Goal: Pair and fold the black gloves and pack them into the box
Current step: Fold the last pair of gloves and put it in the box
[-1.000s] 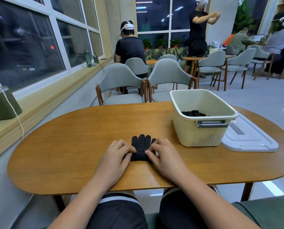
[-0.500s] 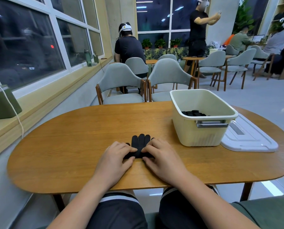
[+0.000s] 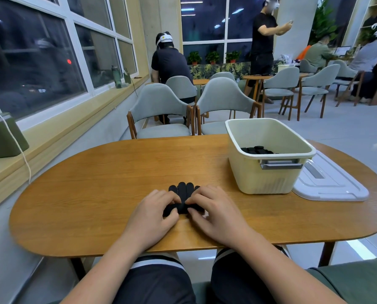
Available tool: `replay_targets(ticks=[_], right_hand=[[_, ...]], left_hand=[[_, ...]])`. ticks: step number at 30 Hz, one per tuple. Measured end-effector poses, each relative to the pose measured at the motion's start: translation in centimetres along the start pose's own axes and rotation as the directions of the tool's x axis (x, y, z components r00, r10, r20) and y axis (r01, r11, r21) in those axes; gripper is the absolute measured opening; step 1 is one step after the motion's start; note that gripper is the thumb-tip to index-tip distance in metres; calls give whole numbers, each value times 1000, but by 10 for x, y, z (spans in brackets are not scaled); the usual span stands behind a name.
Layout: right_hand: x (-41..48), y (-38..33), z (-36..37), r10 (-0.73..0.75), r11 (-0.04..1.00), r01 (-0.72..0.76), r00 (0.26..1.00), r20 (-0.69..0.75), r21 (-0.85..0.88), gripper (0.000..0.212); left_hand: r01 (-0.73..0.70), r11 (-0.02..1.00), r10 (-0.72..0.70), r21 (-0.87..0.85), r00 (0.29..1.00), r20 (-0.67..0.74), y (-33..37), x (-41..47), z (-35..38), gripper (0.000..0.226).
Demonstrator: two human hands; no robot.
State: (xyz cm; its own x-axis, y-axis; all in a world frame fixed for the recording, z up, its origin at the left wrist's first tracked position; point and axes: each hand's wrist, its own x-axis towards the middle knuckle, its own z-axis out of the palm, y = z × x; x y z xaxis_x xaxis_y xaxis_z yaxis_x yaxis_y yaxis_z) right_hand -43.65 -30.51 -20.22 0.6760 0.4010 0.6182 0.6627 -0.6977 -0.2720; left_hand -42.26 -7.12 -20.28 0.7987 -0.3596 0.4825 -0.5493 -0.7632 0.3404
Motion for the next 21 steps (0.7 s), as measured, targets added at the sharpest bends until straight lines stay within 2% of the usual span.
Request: replay_targets(ticks=[6,9,12,18,21], right_hand=[[-1,-2,0,-40,999,40,998,57,4,21],[-1,1,2,-19,1000,20,996,87,-12,26],[-1,2,3,25,1000,-23,994,104,-21,30],[0,5,7,86,996,-84,984,153,-25,36],[1,8,10,108,994,-102,974,200,-41,44]], left_hand=[[44,999,-45,-25,998,-49,-7,2,5,25],[80,997,-80,-15,996,-49,-11,4,7,26],[82,996,-80,23,996,-49,-10,3,7,37],[-30,998,37,61,993,-109,1,-3,0,21],[-77,993,88,85,988,-129,1,-4,-1,22]])
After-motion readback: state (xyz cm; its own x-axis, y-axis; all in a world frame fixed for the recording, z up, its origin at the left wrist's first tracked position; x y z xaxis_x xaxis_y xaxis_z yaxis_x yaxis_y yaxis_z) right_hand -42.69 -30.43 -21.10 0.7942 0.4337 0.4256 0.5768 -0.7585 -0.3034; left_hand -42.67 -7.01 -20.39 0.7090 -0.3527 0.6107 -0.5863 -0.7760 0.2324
